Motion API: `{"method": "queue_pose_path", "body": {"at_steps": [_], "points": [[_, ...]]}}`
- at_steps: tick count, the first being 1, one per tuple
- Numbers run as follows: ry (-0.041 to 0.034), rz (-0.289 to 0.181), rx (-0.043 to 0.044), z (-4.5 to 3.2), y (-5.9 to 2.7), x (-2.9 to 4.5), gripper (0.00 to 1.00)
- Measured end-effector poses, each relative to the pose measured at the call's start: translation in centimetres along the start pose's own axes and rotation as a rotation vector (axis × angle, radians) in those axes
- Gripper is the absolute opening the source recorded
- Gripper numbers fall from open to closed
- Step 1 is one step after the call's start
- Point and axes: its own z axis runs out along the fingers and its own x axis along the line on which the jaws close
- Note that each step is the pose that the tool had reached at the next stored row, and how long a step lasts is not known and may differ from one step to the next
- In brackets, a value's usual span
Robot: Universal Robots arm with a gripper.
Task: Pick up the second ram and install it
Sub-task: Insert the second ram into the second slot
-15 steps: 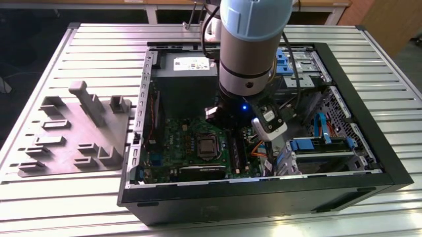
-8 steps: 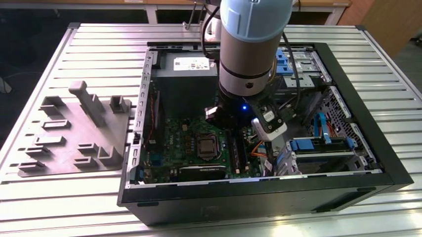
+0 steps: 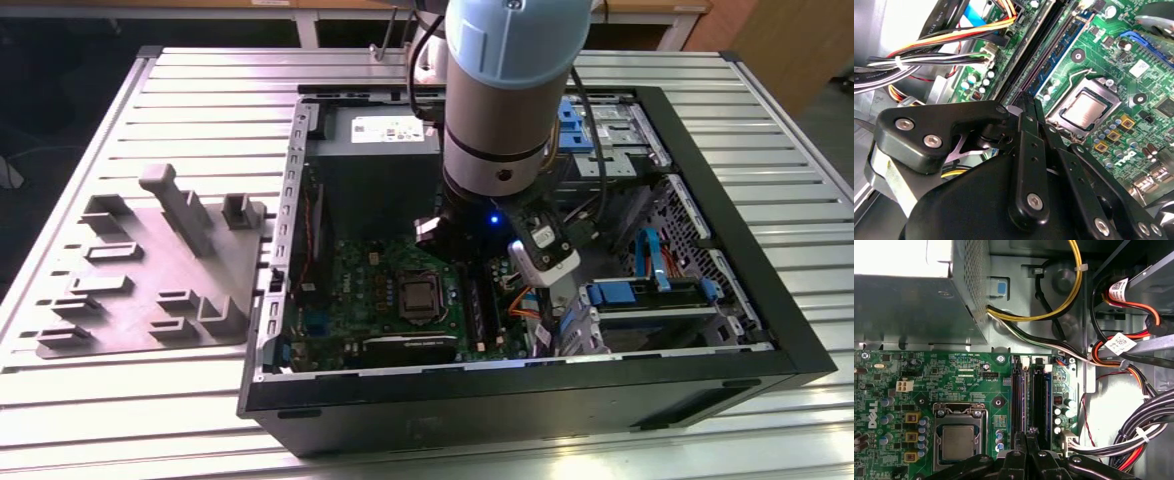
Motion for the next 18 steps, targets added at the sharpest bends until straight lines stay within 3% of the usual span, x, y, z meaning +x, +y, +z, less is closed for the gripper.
{"method": "queue_pose_path", "body": {"at_steps": [18], "points": [[-0.0012, 0.019, -0.0008, 0.04, -0.01, -0.06, 0.12]]}}
